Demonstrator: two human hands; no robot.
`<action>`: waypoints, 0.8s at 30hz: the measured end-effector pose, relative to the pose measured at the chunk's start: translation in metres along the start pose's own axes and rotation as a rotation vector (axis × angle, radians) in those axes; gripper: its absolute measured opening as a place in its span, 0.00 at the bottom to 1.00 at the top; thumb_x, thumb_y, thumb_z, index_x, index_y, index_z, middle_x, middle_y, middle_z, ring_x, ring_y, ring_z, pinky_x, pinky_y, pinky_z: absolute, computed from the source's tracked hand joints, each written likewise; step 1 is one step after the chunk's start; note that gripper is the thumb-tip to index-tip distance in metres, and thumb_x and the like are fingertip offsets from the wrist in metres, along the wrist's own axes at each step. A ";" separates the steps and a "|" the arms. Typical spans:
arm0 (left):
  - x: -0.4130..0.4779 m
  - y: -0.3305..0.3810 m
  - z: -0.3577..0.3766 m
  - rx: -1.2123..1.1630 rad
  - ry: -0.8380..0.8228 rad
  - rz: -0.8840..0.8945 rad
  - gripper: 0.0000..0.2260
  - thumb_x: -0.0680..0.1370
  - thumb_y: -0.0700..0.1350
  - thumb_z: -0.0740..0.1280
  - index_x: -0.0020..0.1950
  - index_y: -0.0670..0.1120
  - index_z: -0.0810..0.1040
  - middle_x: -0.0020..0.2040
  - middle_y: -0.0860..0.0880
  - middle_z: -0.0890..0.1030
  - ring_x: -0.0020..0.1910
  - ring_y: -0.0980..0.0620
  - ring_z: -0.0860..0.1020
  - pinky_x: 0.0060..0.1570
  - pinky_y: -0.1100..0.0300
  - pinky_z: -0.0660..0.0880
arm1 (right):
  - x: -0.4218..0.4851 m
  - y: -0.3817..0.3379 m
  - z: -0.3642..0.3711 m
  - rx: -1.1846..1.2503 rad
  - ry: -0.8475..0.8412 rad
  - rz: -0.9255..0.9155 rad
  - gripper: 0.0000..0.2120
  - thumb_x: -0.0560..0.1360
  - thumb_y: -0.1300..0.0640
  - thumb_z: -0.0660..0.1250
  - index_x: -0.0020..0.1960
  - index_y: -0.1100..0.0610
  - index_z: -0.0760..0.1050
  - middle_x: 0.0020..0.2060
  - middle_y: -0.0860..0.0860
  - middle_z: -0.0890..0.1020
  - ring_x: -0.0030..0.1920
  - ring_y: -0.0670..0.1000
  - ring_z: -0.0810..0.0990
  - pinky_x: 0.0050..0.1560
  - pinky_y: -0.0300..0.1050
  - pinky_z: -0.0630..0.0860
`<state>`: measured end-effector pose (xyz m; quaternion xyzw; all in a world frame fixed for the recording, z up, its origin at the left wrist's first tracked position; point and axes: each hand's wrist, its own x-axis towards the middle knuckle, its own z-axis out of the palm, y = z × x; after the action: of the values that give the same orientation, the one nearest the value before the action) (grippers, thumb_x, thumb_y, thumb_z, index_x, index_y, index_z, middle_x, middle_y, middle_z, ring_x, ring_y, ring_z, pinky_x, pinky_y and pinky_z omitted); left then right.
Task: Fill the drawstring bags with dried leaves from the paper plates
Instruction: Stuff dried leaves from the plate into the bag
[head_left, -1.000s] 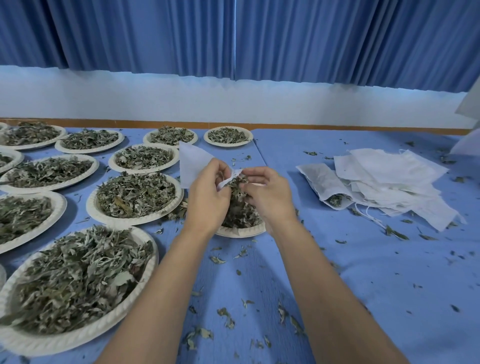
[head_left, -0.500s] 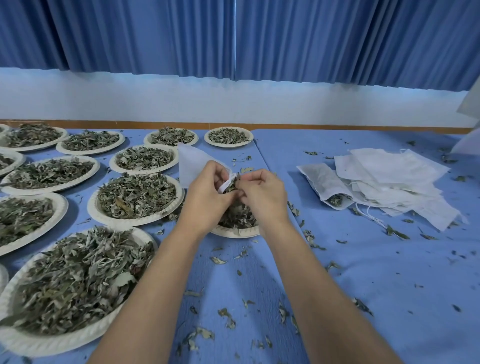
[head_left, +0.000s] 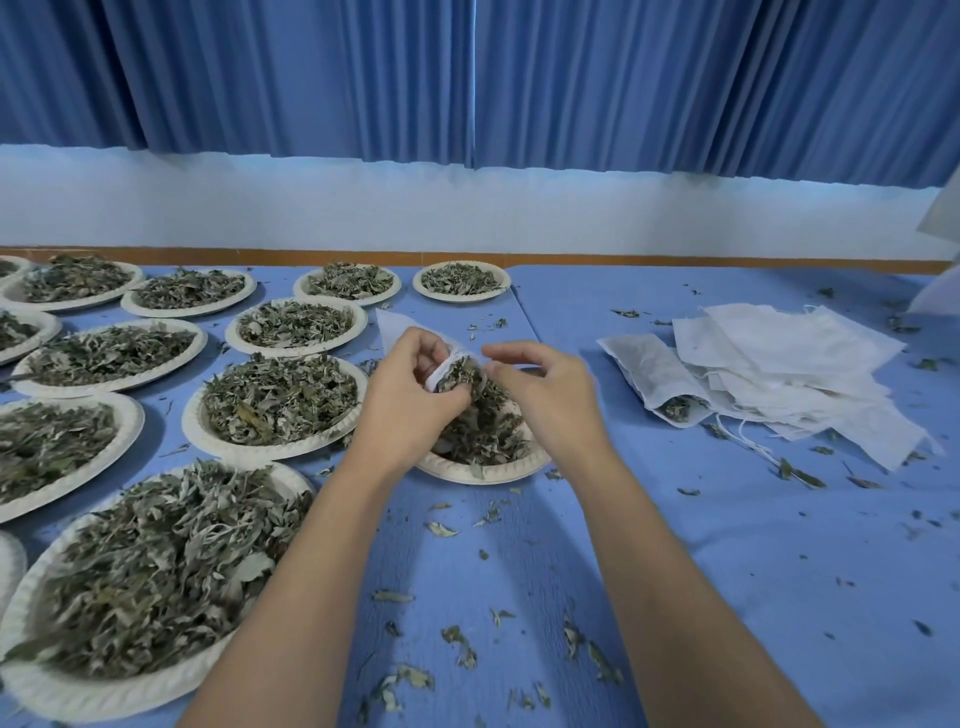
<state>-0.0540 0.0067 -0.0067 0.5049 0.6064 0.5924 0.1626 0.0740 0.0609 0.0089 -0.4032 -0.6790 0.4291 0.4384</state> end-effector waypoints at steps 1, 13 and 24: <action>0.000 0.000 -0.001 -0.014 -0.016 0.004 0.12 0.71 0.37 0.71 0.42 0.51 0.70 0.31 0.54 0.71 0.28 0.61 0.68 0.28 0.70 0.66 | 0.001 0.000 0.001 -0.023 -0.040 -0.028 0.05 0.73 0.57 0.70 0.46 0.50 0.83 0.40 0.41 0.83 0.40 0.38 0.79 0.42 0.29 0.73; -0.001 0.003 0.000 0.096 0.296 -0.011 0.12 0.71 0.33 0.65 0.37 0.49 0.69 0.31 0.53 0.71 0.27 0.61 0.68 0.28 0.69 0.65 | -0.010 0.000 0.012 -0.215 -0.020 -0.271 0.05 0.76 0.58 0.67 0.43 0.55 0.80 0.36 0.45 0.80 0.33 0.40 0.74 0.35 0.32 0.68; -0.001 0.006 0.008 0.179 0.363 -0.021 0.13 0.71 0.35 0.69 0.35 0.48 0.67 0.30 0.53 0.72 0.27 0.61 0.70 0.28 0.70 0.65 | -0.012 -0.004 0.009 -0.042 -0.055 -0.234 0.09 0.75 0.61 0.67 0.38 0.50 0.77 0.31 0.41 0.78 0.33 0.38 0.74 0.36 0.29 0.68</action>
<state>-0.0447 0.0094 -0.0033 0.3959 0.6811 0.6159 0.0112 0.0685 0.0466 0.0078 -0.3186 -0.7420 0.3715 0.4583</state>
